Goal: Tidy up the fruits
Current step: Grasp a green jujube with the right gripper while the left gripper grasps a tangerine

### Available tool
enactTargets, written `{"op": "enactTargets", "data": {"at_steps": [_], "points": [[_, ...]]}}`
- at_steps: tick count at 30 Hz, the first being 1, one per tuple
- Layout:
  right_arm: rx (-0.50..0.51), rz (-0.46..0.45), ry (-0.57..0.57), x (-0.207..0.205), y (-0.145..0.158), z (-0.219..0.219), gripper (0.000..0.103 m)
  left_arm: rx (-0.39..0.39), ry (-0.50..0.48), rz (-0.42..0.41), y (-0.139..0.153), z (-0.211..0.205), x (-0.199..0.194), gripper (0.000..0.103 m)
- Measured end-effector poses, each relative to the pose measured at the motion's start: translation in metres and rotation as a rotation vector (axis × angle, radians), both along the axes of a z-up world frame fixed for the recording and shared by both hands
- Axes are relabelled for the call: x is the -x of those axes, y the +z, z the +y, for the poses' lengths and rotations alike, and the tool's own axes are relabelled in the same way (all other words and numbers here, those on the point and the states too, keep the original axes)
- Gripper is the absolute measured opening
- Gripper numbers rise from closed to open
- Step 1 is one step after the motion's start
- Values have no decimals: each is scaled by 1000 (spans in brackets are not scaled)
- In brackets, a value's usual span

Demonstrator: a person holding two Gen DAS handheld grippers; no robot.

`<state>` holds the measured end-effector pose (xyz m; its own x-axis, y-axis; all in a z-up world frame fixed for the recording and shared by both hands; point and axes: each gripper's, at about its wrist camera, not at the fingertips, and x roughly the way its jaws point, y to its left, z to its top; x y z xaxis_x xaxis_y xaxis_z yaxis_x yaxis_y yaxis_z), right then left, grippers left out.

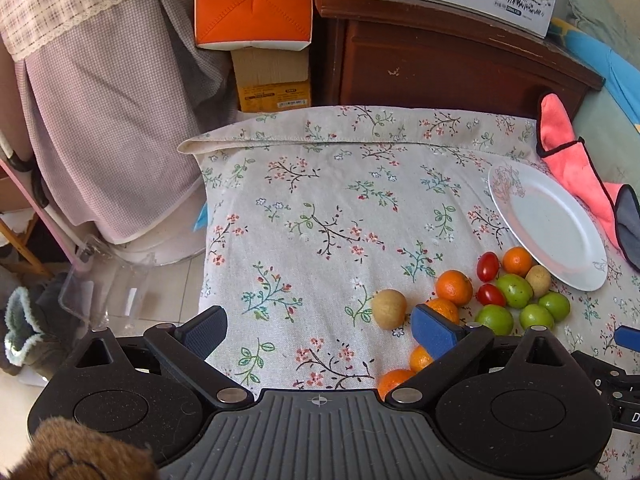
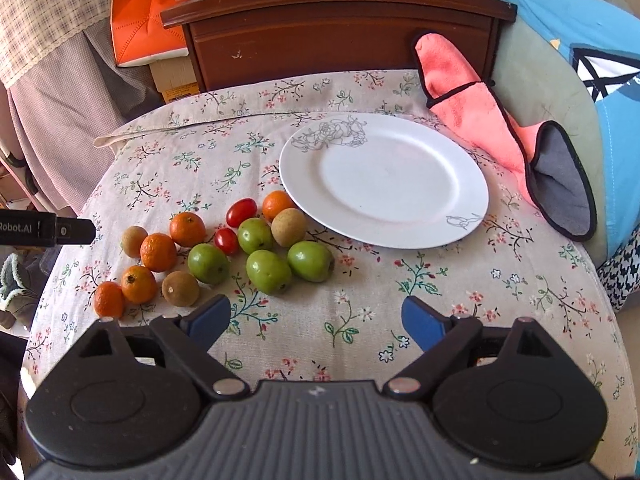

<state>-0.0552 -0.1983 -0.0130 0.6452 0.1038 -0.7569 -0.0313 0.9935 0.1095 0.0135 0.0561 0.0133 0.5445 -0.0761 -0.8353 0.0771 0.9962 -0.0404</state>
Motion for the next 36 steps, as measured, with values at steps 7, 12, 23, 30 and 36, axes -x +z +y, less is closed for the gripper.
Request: {"op": "enactTargets", "data": {"at_steps": [7, 12, 23, 30, 36], "points": [[-69, 1, 39, -1, -5, -5, 72, 14, -86, -12, -6, -1, 10, 98], [-130, 10, 24, -2, -8, -10, 65, -3, -217, 0, -18, -15, 23, 98], [-161, -1, 70, -12, -11, 5, 51, -46, -340, 5, -40, -38, 41, 80], [-161, 17, 43, -25, -22, 10, 45, -29, -318, -6, -46, -38, 38, 69], [-170, 15, 18, -32, -27, 12, 42, -16, -304, -18, -49, -39, 36, 59]]}}
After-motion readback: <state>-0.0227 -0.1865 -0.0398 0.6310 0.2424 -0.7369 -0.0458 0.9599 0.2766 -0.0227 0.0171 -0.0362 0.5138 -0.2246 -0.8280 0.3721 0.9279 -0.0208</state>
